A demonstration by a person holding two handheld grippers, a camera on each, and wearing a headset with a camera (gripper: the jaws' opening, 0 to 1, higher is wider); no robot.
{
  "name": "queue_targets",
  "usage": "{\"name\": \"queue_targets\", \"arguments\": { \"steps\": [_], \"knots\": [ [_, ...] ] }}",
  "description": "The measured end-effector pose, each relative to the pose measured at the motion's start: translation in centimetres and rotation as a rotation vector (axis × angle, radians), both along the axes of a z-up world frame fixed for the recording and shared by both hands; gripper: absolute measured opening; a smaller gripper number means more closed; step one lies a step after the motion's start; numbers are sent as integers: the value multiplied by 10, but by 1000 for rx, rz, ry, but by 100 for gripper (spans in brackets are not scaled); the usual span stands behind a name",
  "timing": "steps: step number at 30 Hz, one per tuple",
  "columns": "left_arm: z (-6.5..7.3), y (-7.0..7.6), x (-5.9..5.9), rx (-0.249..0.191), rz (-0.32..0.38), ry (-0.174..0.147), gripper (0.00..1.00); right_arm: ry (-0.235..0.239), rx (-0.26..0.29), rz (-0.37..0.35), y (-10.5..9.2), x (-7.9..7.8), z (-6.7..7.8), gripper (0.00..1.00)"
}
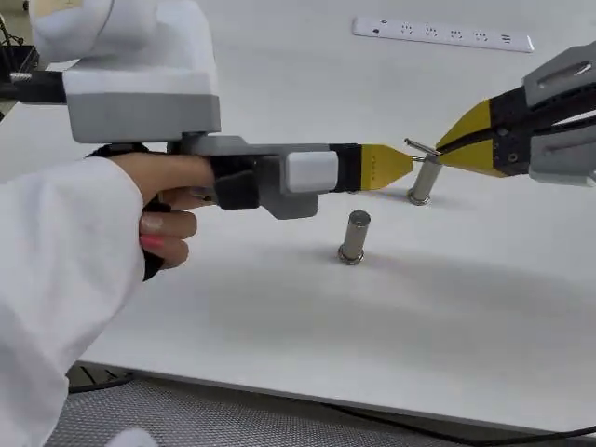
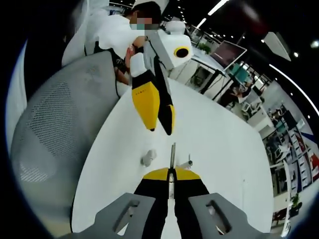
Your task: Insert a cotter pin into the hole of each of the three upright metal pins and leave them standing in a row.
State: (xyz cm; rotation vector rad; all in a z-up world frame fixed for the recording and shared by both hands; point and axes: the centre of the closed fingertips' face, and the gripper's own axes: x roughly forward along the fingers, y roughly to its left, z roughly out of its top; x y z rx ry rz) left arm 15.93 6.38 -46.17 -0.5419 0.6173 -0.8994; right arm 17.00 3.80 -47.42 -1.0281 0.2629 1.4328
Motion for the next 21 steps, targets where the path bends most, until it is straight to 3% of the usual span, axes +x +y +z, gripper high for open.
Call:
{"name": "queue_targets", "arguments": {
  "steps": [4,10,21],
  "knots": [
    [-1,-8,-2,-14,-27,28,22,-6,2,18,4,-6,-2,0],
    [0,-15,-5,-38,-43,43,7,-14,1,28,5,-10,-3,0],
    [-6,-13,-4,-40,-38,82,1,-29,-7,51,10,-16,-2,0]
  ]
}}
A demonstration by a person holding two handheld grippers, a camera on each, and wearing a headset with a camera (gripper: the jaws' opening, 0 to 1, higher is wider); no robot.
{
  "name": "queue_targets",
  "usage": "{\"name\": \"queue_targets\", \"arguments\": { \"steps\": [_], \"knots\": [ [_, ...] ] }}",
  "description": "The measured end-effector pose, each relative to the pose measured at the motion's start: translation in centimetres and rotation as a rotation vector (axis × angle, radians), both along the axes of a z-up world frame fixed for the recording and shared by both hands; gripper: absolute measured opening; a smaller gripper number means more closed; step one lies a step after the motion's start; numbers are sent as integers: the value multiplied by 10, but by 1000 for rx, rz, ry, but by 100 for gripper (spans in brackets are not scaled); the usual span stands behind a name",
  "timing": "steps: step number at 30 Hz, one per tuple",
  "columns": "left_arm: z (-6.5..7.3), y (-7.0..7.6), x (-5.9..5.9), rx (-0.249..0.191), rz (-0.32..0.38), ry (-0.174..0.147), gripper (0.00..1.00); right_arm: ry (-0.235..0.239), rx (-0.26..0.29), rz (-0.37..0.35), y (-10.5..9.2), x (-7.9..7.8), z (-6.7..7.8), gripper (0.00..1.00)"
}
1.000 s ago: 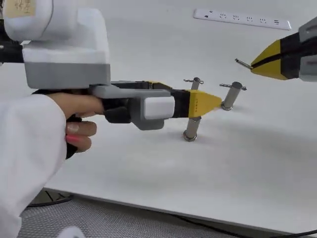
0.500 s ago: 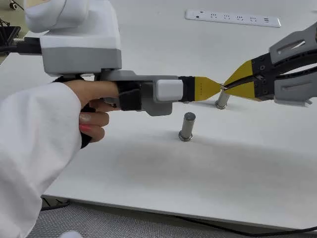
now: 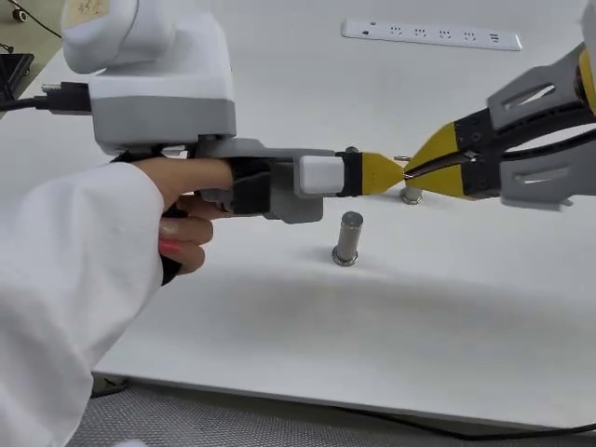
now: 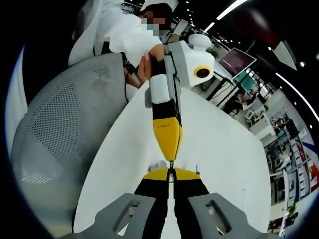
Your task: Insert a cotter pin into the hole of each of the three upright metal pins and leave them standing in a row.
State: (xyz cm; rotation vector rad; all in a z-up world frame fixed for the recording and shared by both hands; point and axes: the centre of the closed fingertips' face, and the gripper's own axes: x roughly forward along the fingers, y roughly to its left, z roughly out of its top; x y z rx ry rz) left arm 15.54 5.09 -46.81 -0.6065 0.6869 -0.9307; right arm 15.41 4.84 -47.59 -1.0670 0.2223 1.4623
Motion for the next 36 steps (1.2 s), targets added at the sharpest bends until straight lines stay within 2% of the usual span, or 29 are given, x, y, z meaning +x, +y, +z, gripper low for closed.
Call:
{"name": "queue_targets", "arguments": {
  "steps": [4,10,15,18,22,26,28,30,31,32,33,34,36],
  "knots": [
    [0,-1,-1,2,10,4,1,-1,-1,3,1,-1,0,0],
    [-1,0,-2,-19,16,34,0,-2,0,1,3,-5,2,0],
    [-1,0,-2,6,9,15,0,8,3,-3,3,-8,3,0],
    [-2,0,-4,13,3,22,0,15,6,-5,3,-10,3,0],
    [-2,-1,-6,32,-4,0,0,23,12,-10,4,-12,3,0],
    [-2,-1,-7,37,-6,-1,0,32,19,-15,3,-12,2,0],
    [-2,-2,-8,49,-13,-12,0,58,18,-32,2,-13,0,0],
    [-2,-2,-10,84,-29,-47,0,62,11,-44,0,-10,-3,5],
    [-4,-1,-10,121,-42,-75,0,74,11,-55,-1,-9,-5,8],
    [-4,-1,-11,131,-47,-83,0,85,13,-58,-2,-10,-6,10],
    [-4,-2,-12,151,-60,-111,0,117,20,-69,-3,-12,-6,10],
    [-3,-3,-13,156,-70,-130,0,123,24,-71,-3,-12,-6,10],
    [0,-5,-17,159,-90,-157,0,177,38,-90,-5,-15,-7,10]
  ]
}}
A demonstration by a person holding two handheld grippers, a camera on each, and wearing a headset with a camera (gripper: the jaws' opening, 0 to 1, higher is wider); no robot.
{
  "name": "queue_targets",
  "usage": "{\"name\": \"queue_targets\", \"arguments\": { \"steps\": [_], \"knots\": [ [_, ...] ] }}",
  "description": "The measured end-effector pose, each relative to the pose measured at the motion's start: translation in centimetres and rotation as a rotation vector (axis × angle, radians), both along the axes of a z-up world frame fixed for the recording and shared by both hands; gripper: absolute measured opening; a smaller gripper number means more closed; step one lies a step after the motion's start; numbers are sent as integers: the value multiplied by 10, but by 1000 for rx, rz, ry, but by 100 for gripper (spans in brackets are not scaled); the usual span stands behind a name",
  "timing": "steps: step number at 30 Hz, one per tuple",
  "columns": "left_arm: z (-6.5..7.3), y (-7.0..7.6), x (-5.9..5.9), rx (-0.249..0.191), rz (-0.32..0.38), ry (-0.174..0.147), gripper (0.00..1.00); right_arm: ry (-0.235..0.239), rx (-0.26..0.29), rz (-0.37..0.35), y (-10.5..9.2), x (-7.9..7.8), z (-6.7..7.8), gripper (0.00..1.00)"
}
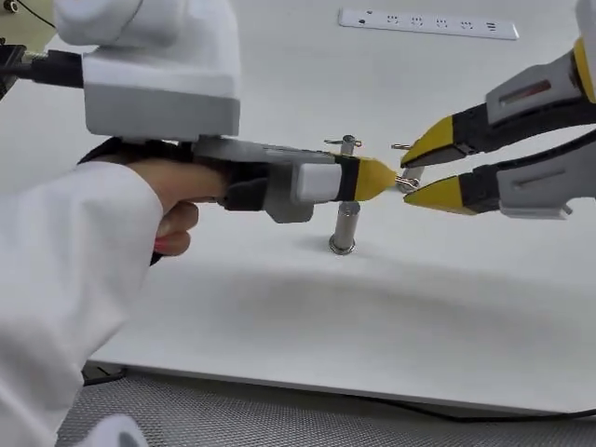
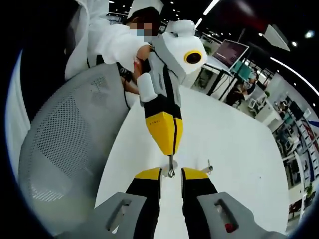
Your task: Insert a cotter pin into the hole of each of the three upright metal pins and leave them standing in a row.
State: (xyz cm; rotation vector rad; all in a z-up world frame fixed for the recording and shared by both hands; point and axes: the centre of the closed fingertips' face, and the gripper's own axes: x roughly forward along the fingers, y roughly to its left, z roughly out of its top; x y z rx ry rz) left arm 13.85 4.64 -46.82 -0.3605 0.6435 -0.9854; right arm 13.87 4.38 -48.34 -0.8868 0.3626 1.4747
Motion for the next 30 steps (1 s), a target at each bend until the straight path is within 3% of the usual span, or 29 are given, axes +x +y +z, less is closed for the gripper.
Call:
{"name": "queue_targets", "arguments": {
  "steps": [5,8,10,14,23,30],
  "knots": [
    [9,-3,-5,53,-83,-196,0,109,52,-49,-3,-2,-2,8],
    [8,-3,-10,107,-141,-284,0,170,86,-73,-4,-3,-2,8],
    [5,-1,-11,145,-191,-343,0,257,102,-76,-4,-12,-2,9],
    [4,-2,-18,180,-283,-447,0,278,116,-71,-6,-8,-4,8],
    [4,-1,-24,192,-315,-485,0,306,97,-54,-4,-17,-11,2],
    [1,0,-26,195,-324,-494,0,314,92,-32,-2,-25,-10,0]
  ]
}}
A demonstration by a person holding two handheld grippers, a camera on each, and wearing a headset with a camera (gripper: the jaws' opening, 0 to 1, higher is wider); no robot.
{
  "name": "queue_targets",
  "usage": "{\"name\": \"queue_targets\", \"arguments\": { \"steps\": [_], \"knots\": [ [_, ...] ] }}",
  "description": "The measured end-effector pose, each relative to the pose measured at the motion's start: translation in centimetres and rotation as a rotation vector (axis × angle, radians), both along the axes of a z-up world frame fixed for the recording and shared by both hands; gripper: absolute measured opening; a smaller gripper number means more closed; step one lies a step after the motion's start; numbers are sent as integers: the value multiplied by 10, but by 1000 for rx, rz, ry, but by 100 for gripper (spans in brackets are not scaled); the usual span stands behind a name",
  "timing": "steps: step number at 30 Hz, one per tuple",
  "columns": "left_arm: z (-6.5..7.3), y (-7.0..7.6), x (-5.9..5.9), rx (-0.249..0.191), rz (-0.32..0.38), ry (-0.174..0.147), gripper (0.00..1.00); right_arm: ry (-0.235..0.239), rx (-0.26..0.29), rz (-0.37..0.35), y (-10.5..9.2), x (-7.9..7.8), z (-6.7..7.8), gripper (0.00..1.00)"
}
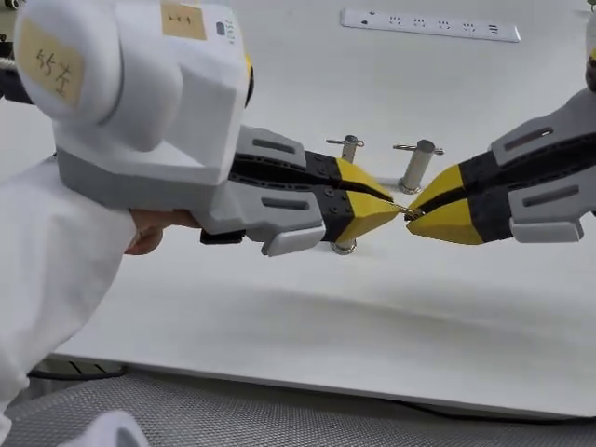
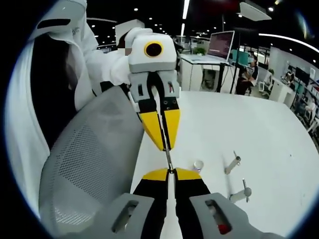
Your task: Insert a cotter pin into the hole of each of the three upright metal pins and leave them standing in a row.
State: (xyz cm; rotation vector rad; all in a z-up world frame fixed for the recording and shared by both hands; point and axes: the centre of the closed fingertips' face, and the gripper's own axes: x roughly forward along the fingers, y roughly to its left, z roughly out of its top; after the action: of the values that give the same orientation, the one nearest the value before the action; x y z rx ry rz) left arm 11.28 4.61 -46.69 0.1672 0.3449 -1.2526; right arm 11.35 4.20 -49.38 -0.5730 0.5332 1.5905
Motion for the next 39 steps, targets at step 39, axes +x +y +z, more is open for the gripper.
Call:
{"name": "queue_targets", "arguments": {
  "steps": [39],
  "knots": [
    [-36,13,21,176,76,9,25,9,-50,-140,-20,17,-27,0]
  ]
}}
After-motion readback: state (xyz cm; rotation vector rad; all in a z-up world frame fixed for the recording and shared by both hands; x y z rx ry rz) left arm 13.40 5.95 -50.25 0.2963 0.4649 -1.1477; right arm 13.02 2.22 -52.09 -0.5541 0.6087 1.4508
